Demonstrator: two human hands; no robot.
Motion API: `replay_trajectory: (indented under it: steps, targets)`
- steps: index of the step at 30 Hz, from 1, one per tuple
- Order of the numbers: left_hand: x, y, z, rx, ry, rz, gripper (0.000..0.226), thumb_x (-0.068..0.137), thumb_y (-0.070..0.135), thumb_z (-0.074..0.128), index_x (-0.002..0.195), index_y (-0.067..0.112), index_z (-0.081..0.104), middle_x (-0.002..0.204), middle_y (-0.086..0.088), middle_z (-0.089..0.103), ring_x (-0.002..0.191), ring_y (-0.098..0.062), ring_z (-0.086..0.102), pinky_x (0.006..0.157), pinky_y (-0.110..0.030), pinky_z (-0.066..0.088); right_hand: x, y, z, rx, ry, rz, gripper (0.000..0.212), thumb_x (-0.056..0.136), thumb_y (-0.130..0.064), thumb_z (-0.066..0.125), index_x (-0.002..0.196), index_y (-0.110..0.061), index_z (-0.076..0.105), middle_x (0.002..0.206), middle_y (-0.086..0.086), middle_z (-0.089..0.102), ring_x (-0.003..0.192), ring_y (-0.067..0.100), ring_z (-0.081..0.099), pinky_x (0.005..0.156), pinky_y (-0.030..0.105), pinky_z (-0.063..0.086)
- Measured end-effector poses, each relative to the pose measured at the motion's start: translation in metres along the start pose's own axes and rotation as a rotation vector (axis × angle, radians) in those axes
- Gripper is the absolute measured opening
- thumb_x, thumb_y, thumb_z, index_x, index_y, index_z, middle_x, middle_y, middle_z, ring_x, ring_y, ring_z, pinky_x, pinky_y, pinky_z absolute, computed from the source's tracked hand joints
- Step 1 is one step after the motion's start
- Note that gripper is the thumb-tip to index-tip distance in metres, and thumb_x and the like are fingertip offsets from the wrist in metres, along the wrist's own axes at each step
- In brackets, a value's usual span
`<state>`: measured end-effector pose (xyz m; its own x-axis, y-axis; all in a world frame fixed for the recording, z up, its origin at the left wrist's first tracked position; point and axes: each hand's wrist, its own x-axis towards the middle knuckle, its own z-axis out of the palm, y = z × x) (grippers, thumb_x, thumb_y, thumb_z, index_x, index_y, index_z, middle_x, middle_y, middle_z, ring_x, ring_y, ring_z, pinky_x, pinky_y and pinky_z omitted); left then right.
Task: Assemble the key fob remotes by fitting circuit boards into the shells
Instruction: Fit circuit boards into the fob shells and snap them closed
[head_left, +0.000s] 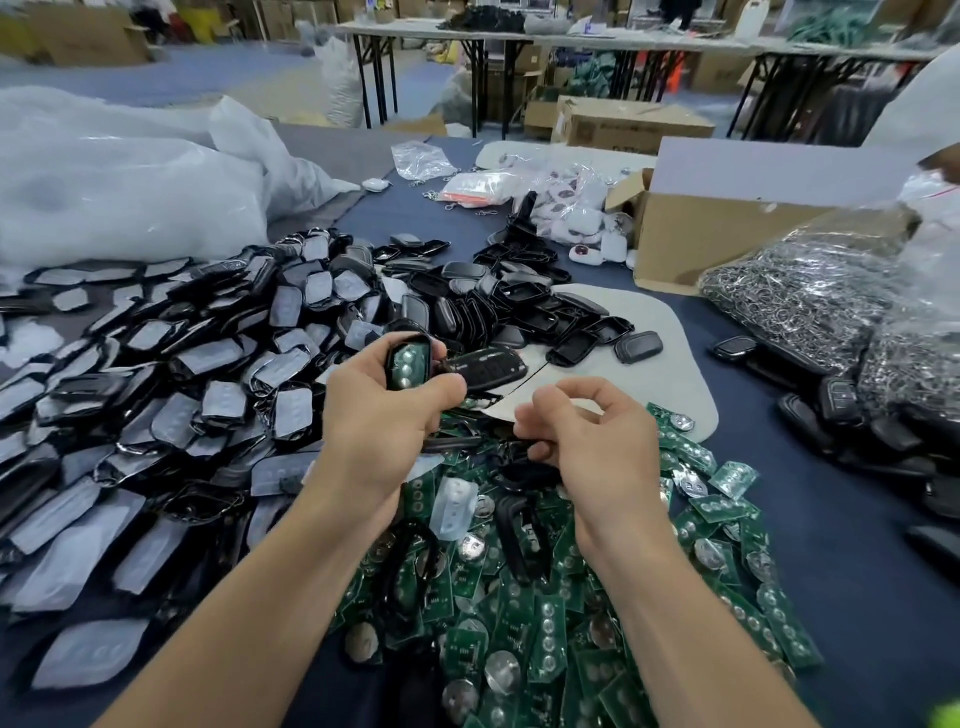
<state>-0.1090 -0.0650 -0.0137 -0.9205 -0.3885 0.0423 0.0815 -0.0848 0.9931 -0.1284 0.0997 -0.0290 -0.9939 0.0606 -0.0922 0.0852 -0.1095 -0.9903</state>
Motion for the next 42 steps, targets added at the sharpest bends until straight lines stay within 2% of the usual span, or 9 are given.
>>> replay_trajectory:
  steps: [5, 9, 13, 17, 21, 24, 34, 39, 42]
  targets:
    - [-0.007, 0.002, 0.006, 0.349, 0.156, 0.293, 0.037, 0.079, 0.008, 0.085, 0.086, 0.041, 0.07, 0.076, 0.019, 0.07, 0.064, -0.004, 0.063, 0.06, -0.016, 0.05, -0.009, -0.009, 0.002, 0.101, -0.109, 0.07, 0.01, 0.092, -0.013, 0.076, 0.085, -0.007, 0.072, 0.089, 0.014, 0.079, 0.087, 0.029, 0.078, 0.069, 0.028, 0.062]
    - [-0.02, 0.0, 0.011, 0.621, 0.07, 0.571, 0.037, 0.08, 0.014, 0.082, 0.094, 0.042, 0.063, 0.094, 0.028, 0.067, 0.085, 0.006, 0.065, 0.072, -0.003, 0.045, -0.017, -0.012, 0.01, 0.263, -0.155, 0.116, 0.026, 0.095, -0.016, 0.073, 0.098, 0.01, 0.066, 0.101, 0.026, 0.075, 0.09, 0.03, 0.077, 0.075, 0.029, 0.063]
    - [-0.023, -0.006, 0.014, 0.726, -0.035, 0.705, 0.032, 0.082, 0.014, 0.075, 0.097, 0.04, 0.064, 0.089, 0.027, 0.065, 0.081, 0.013, 0.059, 0.072, 0.001, 0.038, -0.02, -0.014, 0.011, 0.415, -0.147, 0.195, 0.01, 0.095, -0.012, 0.071, 0.094, -0.004, 0.066, 0.083, 0.013, 0.075, 0.073, 0.016, 0.071, 0.067, 0.024, 0.059]
    - [-0.018, -0.007, 0.014, 0.742, -0.093, 0.511, 0.031, 0.078, 0.026, 0.083, 0.096, 0.044, 0.065, 0.09, 0.028, 0.066, 0.082, 0.009, 0.061, 0.07, -0.002, 0.041, -0.015, -0.012, 0.009, 0.515, -0.135, 0.27, 0.015, 0.096, -0.003, 0.067, 0.089, -0.011, 0.057, 0.075, 0.006, 0.073, 0.067, 0.016, 0.069, 0.068, 0.029, 0.061]
    - [-0.011, -0.004, 0.015, 0.243, -0.147, 0.052, 0.009, 0.086, 0.044, 0.077, 0.089, 0.036, 0.074, 0.074, 0.012, 0.068, 0.06, -0.006, 0.055, 0.057, -0.021, 0.045, -0.007, -0.013, 0.001, 0.585, -0.099, 0.293, 0.016, 0.094, 0.001, 0.067, 0.097, -0.011, 0.056, 0.089, 0.015, 0.076, 0.081, 0.024, 0.074, 0.072, 0.033, 0.064]
    - [-0.007, -0.001, 0.013, -0.08, -0.099, -0.132, 0.023, 0.093, 0.034, 0.06, 0.098, 0.019, 0.076, 0.081, -0.003, 0.071, 0.06, -0.011, 0.056, 0.051, -0.022, 0.044, -0.002, -0.014, -0.006, 0.573, -0.129, 0.3, 0.02, 0.092, 0.002, 0.069, 0.105, -0.009, 0.058, 0.097, 0.017, 0.077, 0.093, 0.029, 0.074, 0.078, 0.039, 0.065]
    - [-0.006, 0.008, 0.008, 0.136, -0.197, -0.114, 0.023, 0.1, 0.01, 0.065, 0.1, 0.022, 0.084, 0.111, -0.004, 0.079, 0.102, -0.016, 0.075, 0.089, -0.029, 0.061, -0.008, -0.01, -0.002, 0.231, -0.228, 0.158, 0.029, 0.087, 0.008, 0.074, 0.104, -0.016, 0.072, 0.084, 0.004, 0.074, 0.076, 0.018, 0.069, 0.082, 0.037, 0.063]
    - [-0.006, 0.006, 0.004, 0.184, -0.143, -0.027, 0.024, 0.089, 0.001, 0.076, 0.093, 0.023, 0.086, 0.076, 0.006, 0.078, 0.058, -0.003, 0.065, 0.056, -0.014, 0.05, -0.012, -0.01, -0.002, 0.129, -0.284, 0.072, 0.029, 0.086, 0.003, 0.077, 0.101, -0.023, 0.076, 0.095, 0.005, 0.08, 0.085, 0.021, 0.076, 0.079, 0.03, 0.061]
    - [-0.002, 0.001, 0.002, 0.199, -0.055, 0.002, 0.03, 0.082, 0.002, 0.083, 0.097, 0.029, 0.084, 0.07, 0.009, 0.071, 0.052, -0.009, 0.061, 0.052, -0.018, 0.049, -0.012, -0.011, -0.003, 0.066, -0.277, 0.022, 0.03, 0.085, 0.002, 0.078, 0.104, -0.021, 0.076, 0.097, 0.005, 0.081, 0.083, 0.022, 0.078, 0.072, 0.024, 0.06]
